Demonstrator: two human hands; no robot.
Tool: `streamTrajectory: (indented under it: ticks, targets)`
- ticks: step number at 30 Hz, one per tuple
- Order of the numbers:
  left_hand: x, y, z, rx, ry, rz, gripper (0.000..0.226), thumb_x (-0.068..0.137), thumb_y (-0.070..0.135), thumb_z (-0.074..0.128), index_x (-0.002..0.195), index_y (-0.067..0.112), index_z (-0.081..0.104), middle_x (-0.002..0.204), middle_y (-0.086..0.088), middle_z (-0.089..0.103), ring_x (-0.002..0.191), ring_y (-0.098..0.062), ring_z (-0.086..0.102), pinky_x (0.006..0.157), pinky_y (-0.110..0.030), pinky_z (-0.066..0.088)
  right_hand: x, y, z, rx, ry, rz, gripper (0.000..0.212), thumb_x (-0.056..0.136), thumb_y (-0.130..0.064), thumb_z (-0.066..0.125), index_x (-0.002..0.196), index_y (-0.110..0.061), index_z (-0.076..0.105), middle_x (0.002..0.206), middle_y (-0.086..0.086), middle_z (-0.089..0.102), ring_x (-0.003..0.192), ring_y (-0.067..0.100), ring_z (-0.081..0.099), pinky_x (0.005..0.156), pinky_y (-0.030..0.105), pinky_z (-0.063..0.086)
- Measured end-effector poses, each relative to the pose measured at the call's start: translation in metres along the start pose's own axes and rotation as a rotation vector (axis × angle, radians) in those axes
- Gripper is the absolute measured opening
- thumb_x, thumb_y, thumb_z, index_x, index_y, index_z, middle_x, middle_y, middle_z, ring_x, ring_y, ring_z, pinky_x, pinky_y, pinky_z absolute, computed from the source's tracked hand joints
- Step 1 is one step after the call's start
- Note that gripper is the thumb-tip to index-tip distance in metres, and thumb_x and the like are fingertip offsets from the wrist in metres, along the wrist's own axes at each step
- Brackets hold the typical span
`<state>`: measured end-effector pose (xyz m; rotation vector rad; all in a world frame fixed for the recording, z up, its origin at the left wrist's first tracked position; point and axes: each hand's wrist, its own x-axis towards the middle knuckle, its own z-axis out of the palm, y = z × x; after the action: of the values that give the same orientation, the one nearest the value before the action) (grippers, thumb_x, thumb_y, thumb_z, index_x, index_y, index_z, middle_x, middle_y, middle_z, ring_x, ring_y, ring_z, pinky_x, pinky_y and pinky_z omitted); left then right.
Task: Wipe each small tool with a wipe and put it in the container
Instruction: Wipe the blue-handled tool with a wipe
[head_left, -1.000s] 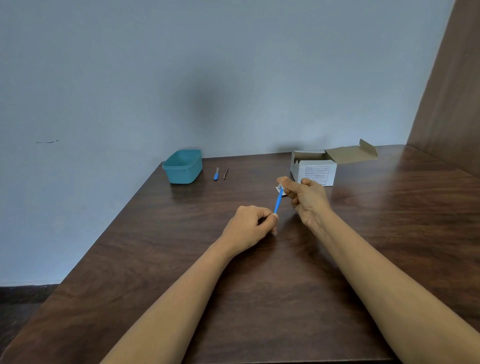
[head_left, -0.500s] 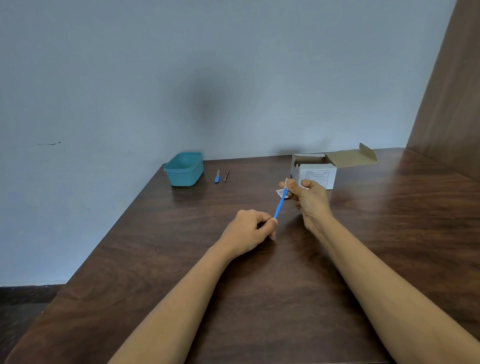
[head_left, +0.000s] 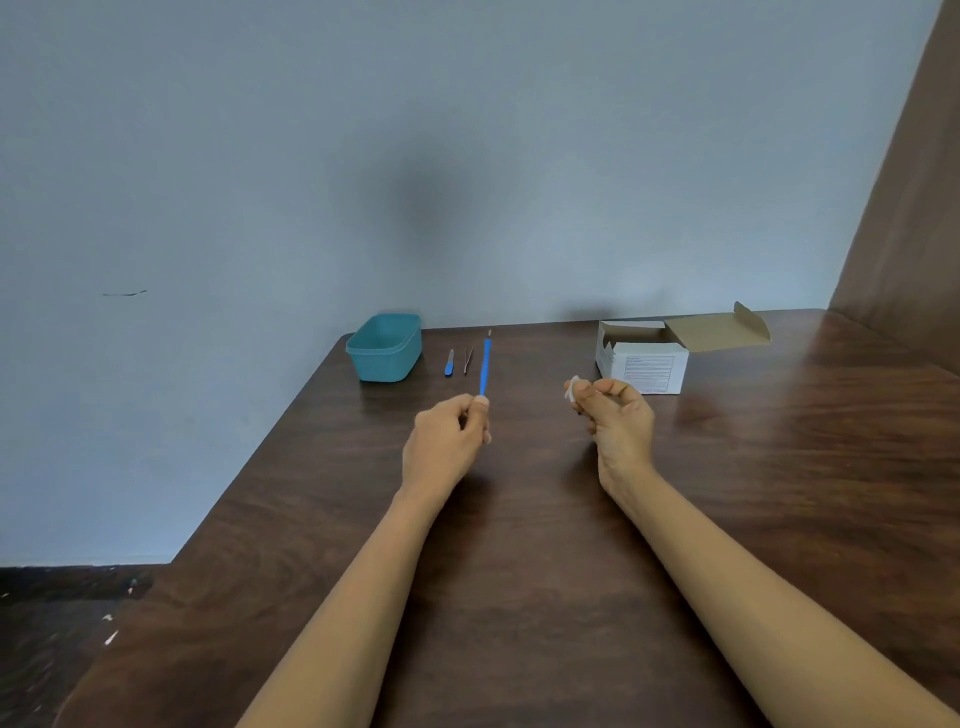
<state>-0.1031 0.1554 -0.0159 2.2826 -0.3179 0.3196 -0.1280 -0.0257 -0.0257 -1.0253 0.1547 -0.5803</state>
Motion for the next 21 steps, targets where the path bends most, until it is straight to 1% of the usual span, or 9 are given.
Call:
streamTrajectory:
  ticks: [3, 6, 10, 11, 13, 14, 16, 18, 21]
  targets:
    - [0.017, -0.008, -0.019, 0.200, 0.128, -0.024, 0.043, 0.098, 0.047, 0.037, 0.072, 0.022, 0.059, 0.072, 0.008, 0.066, 0.071, -0.013, 0.062, 0.066, -0.030, 0.050, 0.002, 0.006, 0.006, -0.051, -0.094, -0.014, 0.023, 0.079, 0.000, 0.072, 0.082, -0.010, 0.052, 0.069, 0.007, 0.071, 0.075, 0.013, 0.071, 0.058, 0.011, 0.047]
    - [0.040, -0.019, -0.041, 0.391, 0.205, -0.062, 0.041, 0.097, 0.042, 0.036, 0.076, 0.018, 0.062, 0.080, 0.000, 0.068, 0.079, -0.024, 0.062, 0.067, -0.031, 0.046, 0.006, 0.011, 0.013, -0.104, -0.151, -0.005, 0.022, 0.079, 0.001, 0.072, 0.082, -0.009, 0.052, 0.069, 0.008, 0.072, 0.077, 0.013, 0.072, 0.060, 0.010, 0.046]
    - [0.076, -0.034, -0.068, 0.604, 0.210, -0.129, 0.040, 0.099, 0.034, 0.035, 0.090, 0.011, 0.067, 0.095, -0.012, 0.065, 0.082, -0.031, 0.060, 0.065, -0.030, 0.039, 0.019, 0.021, 0.028, -0.173, -0.174, -0.001, 0.020, 0.080, 0.001, 0.072, 0.080, -0.010, 0.055, 0.068, 0.005, 0.073, 0.071, 0.011, 0.071, 0.060, 0.011, 0.047]
    - [0.084, -0.038, -0.073, 0.629, 0.215, -0.144, 0.039, 0.099, 0.033, 0.035, 0.093, 0.010, 0.067, 0.097, -0.013, 0.064, 0.084, -0.032, 0.061, 0.066, -0.030, 0.039, 0.023, 0.025, 0.031, -0.185, -0.171, 0.000, 0.019, 0.079, 0.000, 0.072, 0.079, -0.010, 0.056, 0.068, 0.005, 0.072, 0.071, 0.012, 0.070, 0.064, 0.013, 0.049]
    - [0.100, -0.044, -0.083, 0.671, 0.223, -0.166, 0.038, 0.099, 0.031, 0.037, 0.096, 0.009, 0.067, 0.096, -0.012, 0.063, 0.084, -0.033, 0.062, 0.066, -0.030, 0.039, 0.035, 0.034, 0.037, -0.242, -0.141, -0.005, 0.018, 0.079, -0.003, 0.074, 0.078, -0.010, 0.058, 0.068, 0.005, 0.072, 0.071, 0.016, 0.069, 0.074, 0.024, 0.053]
    - [0.108, -0.047, -0.087, 0.695, 0.218, -0.175, 0.037, 0.099, 0.030, 0.037, 0.097, 0.008, 0.067, 0.096, -0.012, 0.063, 0.084, -0.032, 0.062, 0.066, -0.030, 0.038, 0.040, 0.039, 0.040, -0.303, -0.108, -0.015, 0.017, 0.078, -0.006, 0.076, 0.077, -0.011, 0.059, 0.069, 0.005, 0.071, 0.071, 0.017, 0.068, 0.078, 0.029, 0.054]
    - [0.124, -0.052, -0.093, 0.743, 0.193, -0.197, 0.034, 0.098, 0.025, 0.037, 0.096, 0.008, 0.066, 0.098, -0.011, 0.063, 0.083, -0.029, 0.060, 0.065, -0.029, 0.037, 0.053, 0.048, 0.047, -0.441, -0.036, -0.039, 0.016, 0.078, -0.013, 0.076, 0.077, -0.012, 0.060, 0.069, 0.004, 0.071, 0.070, 0.016, 0.067, 0.082, 0.034, 0.054]
    - [0.140, -0.057, -0.095, 0.789, 0.154, -0.230, 0.030, 0.097, 0.021, 0.037, 0.097, 0.008, 0.065, 0.102, -0.010, 0.063, 0.089, -0.028, 0.062, 0.066, -0.029, 0.036, 0.064, 0.056, 0.055, -0.553, 0.007, -0.072, 0.016, 0.078, -0.018, 0.076, 0.076, -0.013, 0.061, 0.069, 0.002, 0.071, 0.071, 0.017, 0.068, 0.081, 0.037, 0.054]
    - [0.160, -0.062, -0.091, 0.843, 0.087, -0.255, 0.026, 0.095, 0.020, 0.042, 0.104, 0.010, 0.064, 0.108, -0.008, 0.062, 0.095, -0.027, 0.062, 0.068, -0.029, 0.037, 0.074, 0.064, 0.062, -0.721, 0.003, -0.097, 0.015, 0.078, -0.022, 0.075, 0.075, -0.019, 0.061, 0.071, 0.000, 0.069, 0.075, 0.018, 0.066, 0.074, 0.037, 0.053]
